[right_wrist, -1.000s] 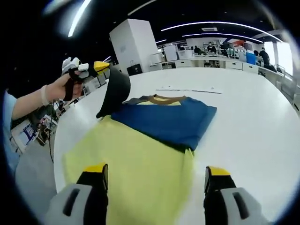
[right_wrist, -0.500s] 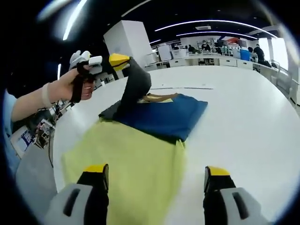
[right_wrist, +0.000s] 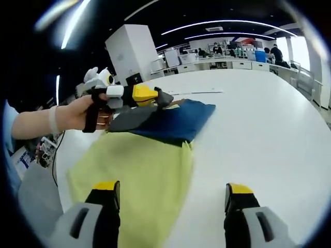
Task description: Fold the garment on the visible template until the final outline fits inside the template.
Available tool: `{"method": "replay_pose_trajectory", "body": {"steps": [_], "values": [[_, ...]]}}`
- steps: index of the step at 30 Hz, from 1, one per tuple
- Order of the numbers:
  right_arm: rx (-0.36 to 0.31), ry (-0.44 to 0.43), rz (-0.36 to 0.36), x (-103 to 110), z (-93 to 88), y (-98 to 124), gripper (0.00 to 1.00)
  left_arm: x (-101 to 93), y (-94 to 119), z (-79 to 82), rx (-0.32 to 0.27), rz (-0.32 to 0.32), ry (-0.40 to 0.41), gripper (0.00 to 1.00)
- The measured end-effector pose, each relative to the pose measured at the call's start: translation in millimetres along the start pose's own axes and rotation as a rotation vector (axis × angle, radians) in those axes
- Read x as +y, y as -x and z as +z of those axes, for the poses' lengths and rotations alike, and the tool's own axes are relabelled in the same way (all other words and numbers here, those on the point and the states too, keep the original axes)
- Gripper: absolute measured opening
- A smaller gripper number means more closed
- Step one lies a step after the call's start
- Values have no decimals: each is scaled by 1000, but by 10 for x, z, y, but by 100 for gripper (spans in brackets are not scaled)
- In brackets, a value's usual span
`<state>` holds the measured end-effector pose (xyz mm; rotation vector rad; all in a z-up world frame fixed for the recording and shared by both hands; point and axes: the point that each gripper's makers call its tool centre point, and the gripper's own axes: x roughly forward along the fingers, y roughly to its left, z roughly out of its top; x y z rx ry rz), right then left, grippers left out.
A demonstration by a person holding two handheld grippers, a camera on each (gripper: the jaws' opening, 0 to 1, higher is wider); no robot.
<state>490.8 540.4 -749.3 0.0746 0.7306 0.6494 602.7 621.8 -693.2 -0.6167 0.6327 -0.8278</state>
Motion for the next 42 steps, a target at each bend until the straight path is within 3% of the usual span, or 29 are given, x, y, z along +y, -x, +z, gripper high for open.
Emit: {"method": "replay_pose_trajectory", "body": {"steps": [5, 9, 16, 23, 25, 29, 30, 31, 32, 35, 42], "values": [[3, -2, 4, 24, -8, -1, 84, 0, -86, -227, 58, -7, 17, 0], [1, -4, 5, 27, 8, -6, 84, 38, -112, -272, 62, -4, 37, 0], [-1, -5, 4, 17, 20, -1, 84, 123, -113, -322, 91, 14, -9, 0], [-5, 0, 7, 37, 48, 1, 84, 81, -85, -261, 45, -15, -80, 0], [-5, 1, 9, 45, 50, -3, 84, 46, -57, -196, 3, -54, -166, 0], [-1, 4, 16, 78, 42, -19, 84, -33, 29, -171, -23, -92, -233, 0], [1, 5, 17, 87, 37, -23, 84, -24, 46, -149, -43, -80, -230, 0], [3, 6, 18, 89, 33, -28, 83, -59, 70, -158, -35, -107, -240, 0], [3, 5, 20, 95, 33, -30, 83, -55, 84, -111, -68, -95, -235, 0], [3, 6, 23, 112, 36, -37, 83, 16, 70, -148, -33, -53, -248, 0], [5, 7, 20, 93, 36, -22, 83, -19, 1, -145, -33, -94, -224, 0]]}}
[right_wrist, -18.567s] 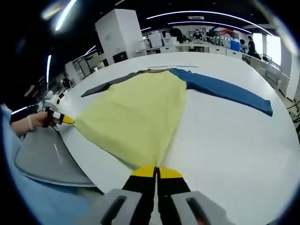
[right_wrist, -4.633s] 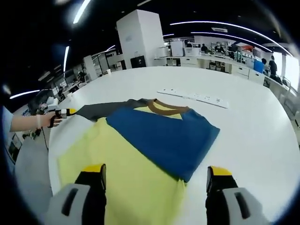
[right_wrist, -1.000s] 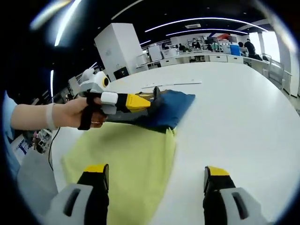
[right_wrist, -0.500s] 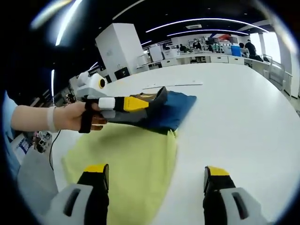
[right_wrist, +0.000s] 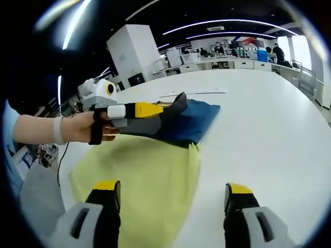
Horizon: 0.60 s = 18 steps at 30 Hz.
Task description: Fold the garment on the visible template until the final outline fits inside the template.
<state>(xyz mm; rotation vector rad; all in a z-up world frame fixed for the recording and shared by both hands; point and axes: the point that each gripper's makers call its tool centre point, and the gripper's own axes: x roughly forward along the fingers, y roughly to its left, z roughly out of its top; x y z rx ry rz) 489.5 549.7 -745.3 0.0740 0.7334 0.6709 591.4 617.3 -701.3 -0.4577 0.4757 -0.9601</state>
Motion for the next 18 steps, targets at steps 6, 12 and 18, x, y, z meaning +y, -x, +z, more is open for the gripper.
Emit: {"method": "replay_pose_trajectory", "body": {"steps": [6, 12, 18], "values": [[-2, -3, -8, -32, -2, 28, 83, -59, -28, -67, 14, -15, 11, 15], [-3, -3, -4, -15, 6, 22, 84, -55, 0, -114, 51, 2, -57, 53], [-3, 12, 6, 32, 39, 1, 86, -74, 119, -98, 65, -4, -102, 83]]}}
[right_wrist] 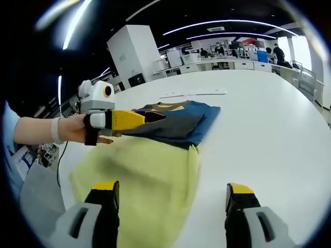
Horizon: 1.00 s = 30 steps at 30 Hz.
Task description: Fold the garment on the visible template until the final outline fits inside the template.
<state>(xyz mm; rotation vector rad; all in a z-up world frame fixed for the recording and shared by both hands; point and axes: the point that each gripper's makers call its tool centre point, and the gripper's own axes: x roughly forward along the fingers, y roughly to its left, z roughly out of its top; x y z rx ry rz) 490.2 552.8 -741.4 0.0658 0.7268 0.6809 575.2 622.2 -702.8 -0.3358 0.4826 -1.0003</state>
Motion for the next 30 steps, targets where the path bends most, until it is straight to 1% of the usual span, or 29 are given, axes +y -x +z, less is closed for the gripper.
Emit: {"method": "replay_pose_trajectory", "body": {"steps": [2, 4, 5, 6, 10, 14, 18, 20, 23, 27, 30], "values": [[-6, 5, 7, 26, 23, -4, 87, -15, 29, 14, -2, -2, 2, 92], [-4, 14, 8, 29, 35, -3, 88, 8, 51, 15, 6, 14, -18, 99], [-6, 18, 8, 28, 43, -3, 88, 2, 69, 26, 0, 9, -19, 98], [-5, 18, 8, 26, 53, 1, 89, -3, 91, 29, 1, 1, -16, 99], [-4, 27, 5, 14, 76, 15, 92, -23, 188, 60, 7, 2, -28, 99], [-8, 40, 7, 17, 113, 44, 94, -28, 369, 99, -1, 8, -31, 99], [-2, 47, 14, 38, 119, 52, 100, 9, 583, 123, -15, 31, -34, 99], [17, 62, 16, 61, 97, 54, 100, 6, 698, 104, -19, 37, -34, 99], [17, 68, 25, 86, 105, 49, 100, 38, 869, 45, -13, 57, -41, 99], [14, 69, 40, 132, 135, 39, 100, 62, 1138, -23, -14, 90, -27, 99], [13, 78, 46, 161, 147, 37, 100, 92, 1399, -85, -6, 124, -28, 97]]}}
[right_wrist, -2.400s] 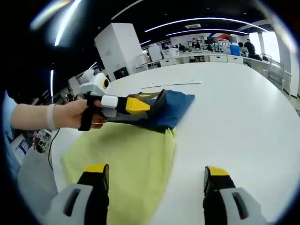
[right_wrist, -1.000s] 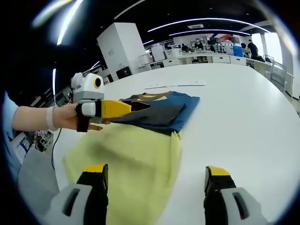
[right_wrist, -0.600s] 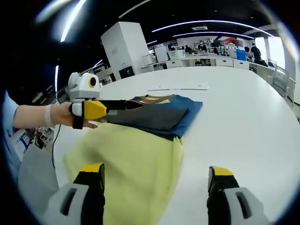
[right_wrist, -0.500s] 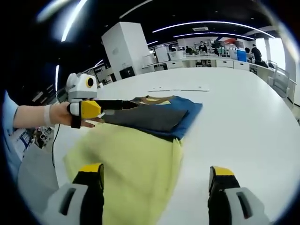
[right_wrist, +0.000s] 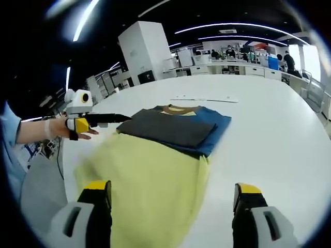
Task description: Fold the garment on the visible template until the final outline fits inside the template.
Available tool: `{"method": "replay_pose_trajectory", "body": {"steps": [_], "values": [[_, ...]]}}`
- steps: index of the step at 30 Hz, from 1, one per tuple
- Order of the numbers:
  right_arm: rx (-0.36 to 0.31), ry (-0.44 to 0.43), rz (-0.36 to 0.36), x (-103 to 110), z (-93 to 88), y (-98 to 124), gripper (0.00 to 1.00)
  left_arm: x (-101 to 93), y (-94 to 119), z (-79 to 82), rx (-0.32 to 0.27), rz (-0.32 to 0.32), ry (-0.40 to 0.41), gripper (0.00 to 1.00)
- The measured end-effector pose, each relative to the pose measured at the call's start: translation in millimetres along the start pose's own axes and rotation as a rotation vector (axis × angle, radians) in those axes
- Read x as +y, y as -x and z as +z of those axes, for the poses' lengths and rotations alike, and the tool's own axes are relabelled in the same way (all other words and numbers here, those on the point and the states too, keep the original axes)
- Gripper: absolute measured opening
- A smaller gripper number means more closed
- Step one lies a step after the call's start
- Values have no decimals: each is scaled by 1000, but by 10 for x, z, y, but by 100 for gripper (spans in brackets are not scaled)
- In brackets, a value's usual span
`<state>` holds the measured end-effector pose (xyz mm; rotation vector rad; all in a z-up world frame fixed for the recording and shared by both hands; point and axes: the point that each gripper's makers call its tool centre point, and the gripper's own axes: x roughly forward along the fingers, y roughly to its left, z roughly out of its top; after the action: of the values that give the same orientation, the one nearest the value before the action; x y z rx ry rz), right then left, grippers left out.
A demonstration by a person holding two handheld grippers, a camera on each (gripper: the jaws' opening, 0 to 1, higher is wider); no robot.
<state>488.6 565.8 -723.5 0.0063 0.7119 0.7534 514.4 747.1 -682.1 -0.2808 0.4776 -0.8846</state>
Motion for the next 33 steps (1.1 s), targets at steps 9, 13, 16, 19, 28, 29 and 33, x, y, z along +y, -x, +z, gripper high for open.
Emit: {"method": "replay_pose_trajectory", "body": {"steps": [9, 13, 16, 19, 28, 29, 33], "values": [[0, 0, -2, 26, -21, 60, 99, 127, 579, -84, -33, 81, 41, 96], [0, -9, -7, 35, -60, 108, 99, 152, 748, -212, -7, 108, 41, 95], [-1, -16, -10, 46, -80, 138, 99, 150, 850, -283, -2, 120, 51, 94], [11, -15, 3, 104, -141, 209, 94, 124, 926, -335, 3, 125, 53, 92], [52, -42, 24, 166, -457, 396, 86, -23, 1309, -722, 77, 80, 106, 88], [56, -45, 23, 172, -481, 409, 86, -25, 1330, -734, 79, 82, 104, 88], [71, -54, 27, 216, -590, 476, 86, -85, 1426, -828, 112, 62, 119, 86]]}}
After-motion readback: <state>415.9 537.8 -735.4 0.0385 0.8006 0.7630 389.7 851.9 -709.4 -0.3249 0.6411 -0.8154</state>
